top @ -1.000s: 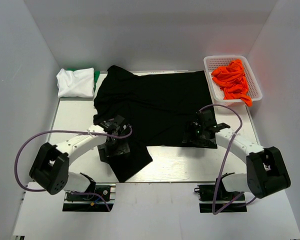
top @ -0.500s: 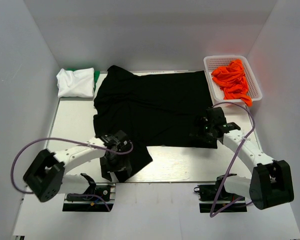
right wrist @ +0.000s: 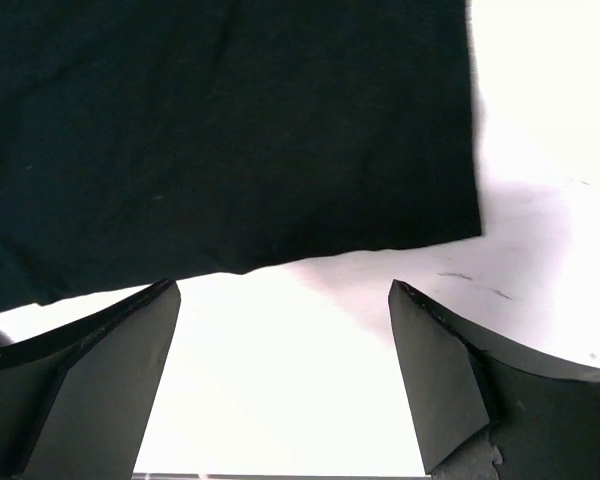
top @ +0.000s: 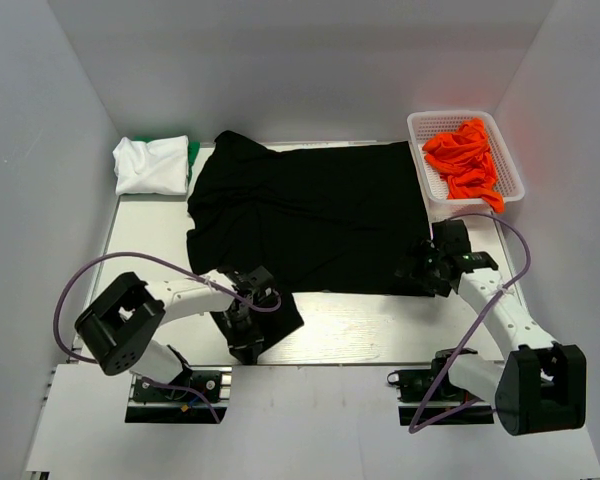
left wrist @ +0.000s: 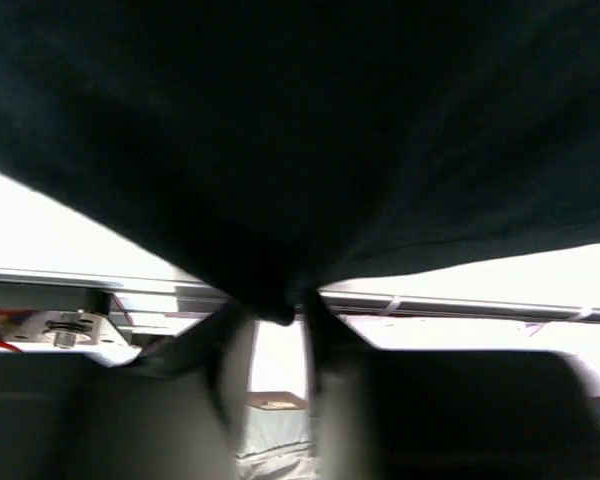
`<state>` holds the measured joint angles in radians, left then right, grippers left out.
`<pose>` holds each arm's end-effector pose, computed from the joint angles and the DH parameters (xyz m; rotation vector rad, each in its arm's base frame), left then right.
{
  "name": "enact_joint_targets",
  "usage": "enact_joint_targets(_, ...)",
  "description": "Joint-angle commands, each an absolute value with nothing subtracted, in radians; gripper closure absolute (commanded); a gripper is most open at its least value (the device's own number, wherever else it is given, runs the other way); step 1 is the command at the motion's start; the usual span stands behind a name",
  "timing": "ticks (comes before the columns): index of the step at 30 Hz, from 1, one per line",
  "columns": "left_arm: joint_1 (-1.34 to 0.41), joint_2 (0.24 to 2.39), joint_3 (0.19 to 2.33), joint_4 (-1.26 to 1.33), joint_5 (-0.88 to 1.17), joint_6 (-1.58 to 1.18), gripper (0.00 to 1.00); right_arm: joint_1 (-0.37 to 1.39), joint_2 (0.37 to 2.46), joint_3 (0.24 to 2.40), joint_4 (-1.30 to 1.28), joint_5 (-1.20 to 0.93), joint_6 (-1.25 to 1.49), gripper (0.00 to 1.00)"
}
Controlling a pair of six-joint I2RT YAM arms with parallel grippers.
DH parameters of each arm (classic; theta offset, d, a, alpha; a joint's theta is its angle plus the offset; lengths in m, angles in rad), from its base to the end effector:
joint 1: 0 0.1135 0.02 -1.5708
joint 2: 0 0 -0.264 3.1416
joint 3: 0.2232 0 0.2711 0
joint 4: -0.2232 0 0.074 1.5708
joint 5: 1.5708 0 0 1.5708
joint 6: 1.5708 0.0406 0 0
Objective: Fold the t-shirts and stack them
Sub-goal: Grap the side of the flattened tshirt closest away from the robot with both arms
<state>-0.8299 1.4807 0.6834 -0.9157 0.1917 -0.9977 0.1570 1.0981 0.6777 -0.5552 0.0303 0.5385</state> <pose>0.1345 -0.1585 0.1165 0.2631 -2.8915 0.0068 0.2273 0.0347 0.2006 0.4975 2.5136 0.2313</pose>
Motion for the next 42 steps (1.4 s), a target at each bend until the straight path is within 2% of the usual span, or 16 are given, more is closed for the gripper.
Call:
enact_joint_targets(1,-0.841,1.464,0.630,-0.861,0.100,-1.029,0.69,0.126,1.066,0.672,-0.595,0.067,0.517,0.10)
enact_joint_targets(3,-0.841,1.451,0.630,-0.861,0.100,-1.029,0.82,0.100,1.057,0.664,-0.615,0.121,0.508,0.10)
enact_joint_targets(4,-0.841,1.451,0.644,-0.861,0.088,-1.029,1.00,0.088,1.058,0.652,-0.621,0.132,0.497,0.10)
enact_joint_targets(8,-0.841,1.428,0.681,-0.894,0.045,-1.029,1.00,0.014,1.060,0.617,-0.572,0.164,0.486,0.10)
enact_joint_targets(12,-0.841,1.378,0.703,-0.908,0.026,-1.029,1.00,-0.087,1.127,0.612,-0.496,0.033,0.514,0.10)
enact_joint_targets(18,-0.841,1.310,0.713,-0.908,0.017,-1.019,1.00,-0.121,1.238,0.618,-0.407,-0.031,0.534,0.21)
enact_joint_targets(19,-0.841,1.299,0.713,-0.908,0.017,-1.019,1.00,-0.123,1.247,0.612,-0.391,-0.047,0.532,0.25)
enact_joint_targets(23,-0.841,1.290,0.713,-0.908,0.017,-1.019,1.00,-0.120,1.265,0.577,-0.368,-0.063,0.549,0.27)
enact_joint_targets(30,-0.841,1.290,0.723,-0.939,0.008,-1.019,1.00,-0.118,1.278,0.493,-0.341,-0.095,0.586,0.37)
enact_joint_targets(32,-0.841,1.290,0.723,-0.939,-0.002,-1.019,1.00,-0.120,1.276,0.480,-0.336,-0.074,0.594,0.43)
enact_joint_targets(34,-0.841,1.279,0.723,-0.939,-0.002,-1.019,1.00,-0.120,1.281,0.477,-0.345,-0.066,0.591,0.66)
enact_joint_targets(36,-0.841,1.279,0.732,-0.963,-0.002,-1.028,1.00,-0.118,1.278,0.486,-0.392,-0.055,0.583,0.77)
enact_joint_targets(37,-0.841,1.267,0.741,-0.972,-0.002,-1.037,1.00,-0.120,1.267,0.486,-0.408,-0.055,0.583,0.88)
enact_joint_targets(39,-0.841,1.246,0.741,-1.008,0.011,-1.051,1.00,-0.120,1.227,0.486,-0.467,-0.040,0.578,1.00)
enact_joint_targets(42,-0.841,1.177,0.709,-1.045,0.099,-1.086,1.00,-0.120,1.165,0.494,-0.576,-0.037,0.581,1.00)
